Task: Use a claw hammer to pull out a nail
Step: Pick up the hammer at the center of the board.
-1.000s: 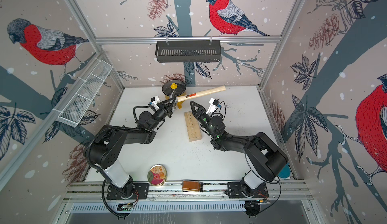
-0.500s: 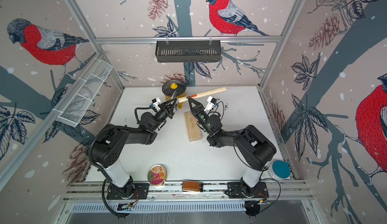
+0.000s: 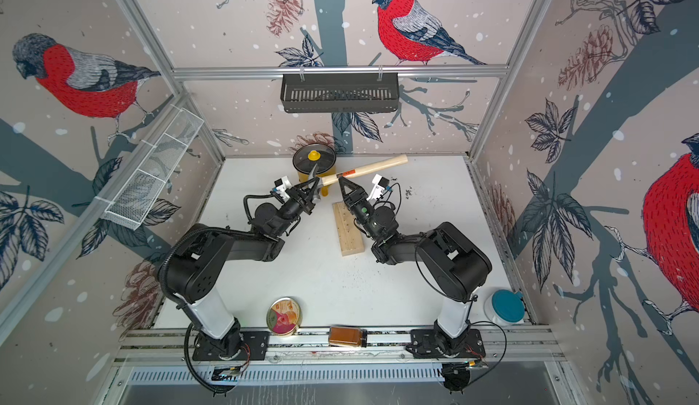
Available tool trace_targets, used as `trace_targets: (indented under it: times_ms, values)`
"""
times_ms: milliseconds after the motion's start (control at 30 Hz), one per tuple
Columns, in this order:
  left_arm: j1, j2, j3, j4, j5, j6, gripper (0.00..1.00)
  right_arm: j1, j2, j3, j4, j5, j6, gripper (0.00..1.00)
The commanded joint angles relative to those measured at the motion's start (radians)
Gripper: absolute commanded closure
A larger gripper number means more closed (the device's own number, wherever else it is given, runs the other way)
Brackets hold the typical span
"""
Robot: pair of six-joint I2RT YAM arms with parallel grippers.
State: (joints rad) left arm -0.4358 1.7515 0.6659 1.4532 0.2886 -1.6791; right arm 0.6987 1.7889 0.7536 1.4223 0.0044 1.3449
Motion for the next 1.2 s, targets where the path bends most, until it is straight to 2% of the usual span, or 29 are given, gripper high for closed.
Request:
trace_targets:
  times_ms: [0, 533, 1167]
  values:
    - [-0.005, -0.005, 0.012, 0.323, 0.001, -0.024, 1.0, -0.003, 0.012, 0.015, 0.043, -0.012, 0.017, 0.56]
    - [-0.017, -0.017, 0.002, 0.334, -0.005, -0.015, 1.0, -0.013, 0.074, 0.072, 0.056, -0.017, 0.048, 0.6]
    - [-0.034, -0.031, -0.032, 0.343, -0.002, -0.016, 1.0, -0.022, 0.099, 0.121, 0.036, -0.024, 0.043, 0.59]
